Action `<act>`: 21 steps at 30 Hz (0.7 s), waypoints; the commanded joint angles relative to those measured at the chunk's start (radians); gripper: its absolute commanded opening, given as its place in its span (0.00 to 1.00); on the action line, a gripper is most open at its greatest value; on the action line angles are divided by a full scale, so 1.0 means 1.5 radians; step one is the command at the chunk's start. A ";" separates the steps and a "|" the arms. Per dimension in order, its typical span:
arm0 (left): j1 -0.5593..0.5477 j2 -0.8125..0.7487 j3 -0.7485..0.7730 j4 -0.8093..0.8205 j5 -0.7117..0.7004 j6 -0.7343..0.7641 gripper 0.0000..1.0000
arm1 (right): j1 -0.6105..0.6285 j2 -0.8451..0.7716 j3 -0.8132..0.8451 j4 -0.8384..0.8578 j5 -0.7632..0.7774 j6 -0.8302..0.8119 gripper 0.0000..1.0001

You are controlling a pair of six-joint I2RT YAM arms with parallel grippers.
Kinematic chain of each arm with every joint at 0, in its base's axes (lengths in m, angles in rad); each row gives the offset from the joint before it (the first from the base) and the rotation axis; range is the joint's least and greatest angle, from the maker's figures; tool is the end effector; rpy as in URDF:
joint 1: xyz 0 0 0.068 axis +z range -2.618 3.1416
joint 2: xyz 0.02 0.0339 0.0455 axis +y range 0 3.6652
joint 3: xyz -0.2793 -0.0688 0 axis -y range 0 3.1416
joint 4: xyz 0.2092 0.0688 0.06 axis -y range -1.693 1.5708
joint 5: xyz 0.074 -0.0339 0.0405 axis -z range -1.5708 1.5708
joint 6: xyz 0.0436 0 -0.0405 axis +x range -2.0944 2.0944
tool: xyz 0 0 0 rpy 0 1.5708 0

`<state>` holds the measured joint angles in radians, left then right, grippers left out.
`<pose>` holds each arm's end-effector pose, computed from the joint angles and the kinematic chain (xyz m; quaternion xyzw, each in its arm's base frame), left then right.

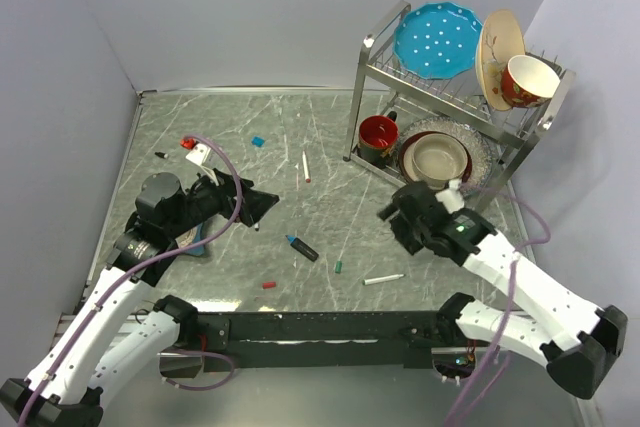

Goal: Insert the pens into the pen caps

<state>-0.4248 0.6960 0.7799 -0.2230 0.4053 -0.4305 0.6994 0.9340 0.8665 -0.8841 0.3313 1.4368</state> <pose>0.1041 -0.0660 0.3541 0.1300 0.7395 -0.4048 0.5220 0.1113 0.0751 0.2900 0.3854 0.8582 0.1877 0.2824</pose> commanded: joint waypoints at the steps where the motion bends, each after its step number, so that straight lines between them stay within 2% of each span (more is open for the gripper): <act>1: 0.003 -0.009 0.001 0.014 -0.010 0.010 0.99 | -0.002 0.036 -0.069 -0.031 -0.065 0.107 0.67; 4: 0.003 -0.007 -0.001 0.014 -0.011 0.010 0.99 | 0.000 0.073 -0.083 -0.050 -0.100 0.133 0.59; 10: 0.003 -0.006 0.002 0.010 -0.013 0.010 1.00 | 0.007 0.132 -0.135 0.006 -0.168 0.160 0.52; 21: 0.002 -0.011 0.002 0.010 -0.013 0.011 0.99 | 0.037 0.205 -0.135 0.011 -0.188 0.202 0.50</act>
<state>-0.4248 0.6895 0.7780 -0.2287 0.3939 -0.4305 0.7471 1.2022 0.6621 -0.8776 0.0593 1.6924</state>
